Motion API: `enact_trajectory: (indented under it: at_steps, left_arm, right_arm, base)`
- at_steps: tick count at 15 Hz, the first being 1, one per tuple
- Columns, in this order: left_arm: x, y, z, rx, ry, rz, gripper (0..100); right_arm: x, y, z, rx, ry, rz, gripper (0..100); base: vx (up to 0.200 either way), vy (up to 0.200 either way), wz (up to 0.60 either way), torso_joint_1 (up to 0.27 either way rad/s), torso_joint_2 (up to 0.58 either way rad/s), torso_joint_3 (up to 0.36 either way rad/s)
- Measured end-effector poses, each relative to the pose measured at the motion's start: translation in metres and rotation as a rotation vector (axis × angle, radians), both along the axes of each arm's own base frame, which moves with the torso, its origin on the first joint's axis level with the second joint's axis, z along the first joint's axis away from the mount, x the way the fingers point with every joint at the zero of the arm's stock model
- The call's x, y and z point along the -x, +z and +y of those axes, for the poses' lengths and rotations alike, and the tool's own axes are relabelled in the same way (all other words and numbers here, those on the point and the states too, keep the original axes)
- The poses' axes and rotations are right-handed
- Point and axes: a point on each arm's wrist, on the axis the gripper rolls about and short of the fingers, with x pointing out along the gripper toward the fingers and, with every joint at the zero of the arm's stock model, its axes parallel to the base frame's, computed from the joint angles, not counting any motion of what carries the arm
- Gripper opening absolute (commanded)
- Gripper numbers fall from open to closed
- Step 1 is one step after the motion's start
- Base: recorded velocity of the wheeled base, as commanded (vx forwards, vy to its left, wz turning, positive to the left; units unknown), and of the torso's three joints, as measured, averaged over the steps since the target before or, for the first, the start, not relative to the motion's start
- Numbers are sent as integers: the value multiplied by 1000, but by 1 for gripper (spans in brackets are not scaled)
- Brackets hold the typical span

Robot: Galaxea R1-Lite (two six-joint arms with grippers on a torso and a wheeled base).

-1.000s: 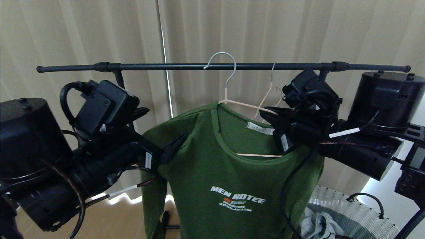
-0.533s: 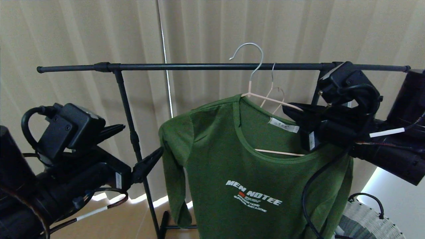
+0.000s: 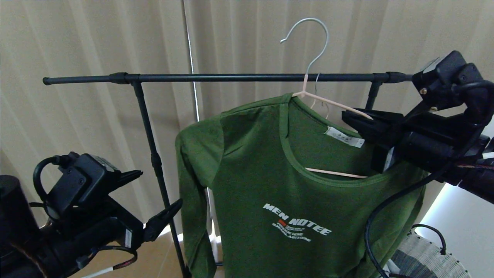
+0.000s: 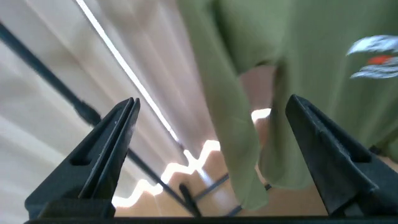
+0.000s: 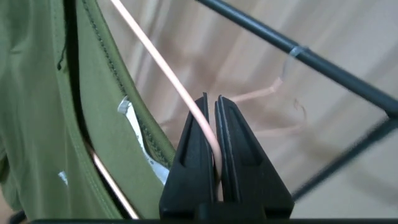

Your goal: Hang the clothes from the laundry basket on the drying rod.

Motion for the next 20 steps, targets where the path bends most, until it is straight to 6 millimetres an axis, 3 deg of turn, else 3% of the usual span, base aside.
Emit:
enact_trajectory:
  at_steps: [5, 6, 13, 20]
  left_arm:
    - [-23, -5, 1, -13, 59, 40, 100]
    - [-25, -6, 1, -13, 61, 46, 0]
    - [-26, -12, 1, -20, 67, 61, 0]
    - [-15, -28, 32, -27, 196, 102, 0]
  right_arm:
    - [9, 5, -1, -12, 56, -19, 0]
    - [10, 5, 0, -12, 62, -19, 0]
    - [9, 5, 1, -8, 54, -20, 0]
    - [1, 7, -22, -10, -49, -25, 0]
  base:
    - [0, 0, 0, 0, 0, 0]
    - [0, 0, 0, 0, 0, 0]
    - [0, 0, 0, 0, 0, 0]
    - [0, 0, 0, 0, 0, 0]
